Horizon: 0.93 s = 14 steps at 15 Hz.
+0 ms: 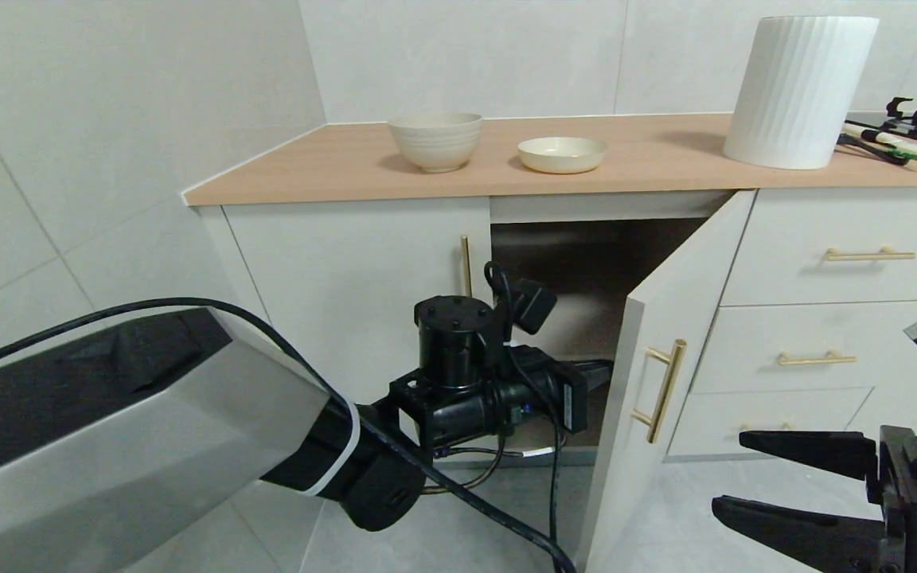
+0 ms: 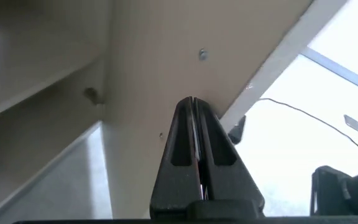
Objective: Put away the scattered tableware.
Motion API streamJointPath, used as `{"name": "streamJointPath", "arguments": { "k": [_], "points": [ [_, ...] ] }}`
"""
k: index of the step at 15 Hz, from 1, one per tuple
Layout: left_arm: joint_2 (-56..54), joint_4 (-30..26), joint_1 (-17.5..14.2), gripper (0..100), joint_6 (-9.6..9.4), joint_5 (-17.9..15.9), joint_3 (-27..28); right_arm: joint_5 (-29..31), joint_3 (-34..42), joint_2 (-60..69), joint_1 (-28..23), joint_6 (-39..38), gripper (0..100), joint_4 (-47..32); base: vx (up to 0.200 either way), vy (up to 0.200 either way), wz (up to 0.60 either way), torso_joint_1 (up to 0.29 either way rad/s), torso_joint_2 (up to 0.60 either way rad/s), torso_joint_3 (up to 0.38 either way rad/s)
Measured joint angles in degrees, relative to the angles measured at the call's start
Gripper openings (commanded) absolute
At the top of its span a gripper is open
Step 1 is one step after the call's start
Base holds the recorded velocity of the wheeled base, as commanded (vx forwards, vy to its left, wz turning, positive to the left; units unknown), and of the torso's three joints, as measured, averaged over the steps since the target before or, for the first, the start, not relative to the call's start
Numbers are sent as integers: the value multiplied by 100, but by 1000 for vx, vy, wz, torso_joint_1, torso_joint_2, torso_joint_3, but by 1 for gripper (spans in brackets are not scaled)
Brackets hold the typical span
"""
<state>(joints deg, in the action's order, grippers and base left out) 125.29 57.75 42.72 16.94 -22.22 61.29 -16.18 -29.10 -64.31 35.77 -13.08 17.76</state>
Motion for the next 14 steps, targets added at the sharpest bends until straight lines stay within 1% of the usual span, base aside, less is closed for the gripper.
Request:
{"name": "streamJointPath", "arguments": {
  "k": [1,3,5,6,7,8,9,10,11,12,13,14],
  "points": [
    [56,-7,-7,0,-1,39,61,1,5,-2,-2,0,100,-4,0,0,0,0,0,0],
    [266,-93,-24,0,0,316,419,4,13,-9,0,-2,100,-2,0,0,0,0,0,0],
    [506,-482,-16,0,0,863,918,4,20,-2,-5,0,100,0,0,0,0,0,0,0],
    [599,-588,-2,0,-1,1191,1117,4,20,4,-2,-2,100,2,0,0,0,0,0,0],
    [640,-605,52,0,0,1364,1211,1,20,6,-2,-2,100,5,0,0,0,0,0,0],
    [646,-610,174,0,0,1525,1250,-2,20,15,1,0,100,5,0,0,0,0,0,0],
    [618,-605,351,0,-1,1602,1257,-35,18,44,6,-2,100,5,0,0,0,0,0,0],
    [530,-578,584,0,0,1642,1174,-119,18,88,12,-2,100,5,0,0,0,0,0,0],
    [386,-544,824,0,2,1599,1006,-315,18,161,20,0,100,2,0,0,0,0,0,0],
    [166,-501,1156,0,5,1404,734,-678,22,288,23,-2,100,2,0,0,0,0,0,0],
    [-57,-451,1464,0,7,1095,477,-996,44,425,22,-2,100,-2,0,0,0,0,0,0],
    [-346,-411,1729,0,5,701,146,-1240,77,584,17,-2,100,-4,0,0,0,0,0,0]
  ]
}}
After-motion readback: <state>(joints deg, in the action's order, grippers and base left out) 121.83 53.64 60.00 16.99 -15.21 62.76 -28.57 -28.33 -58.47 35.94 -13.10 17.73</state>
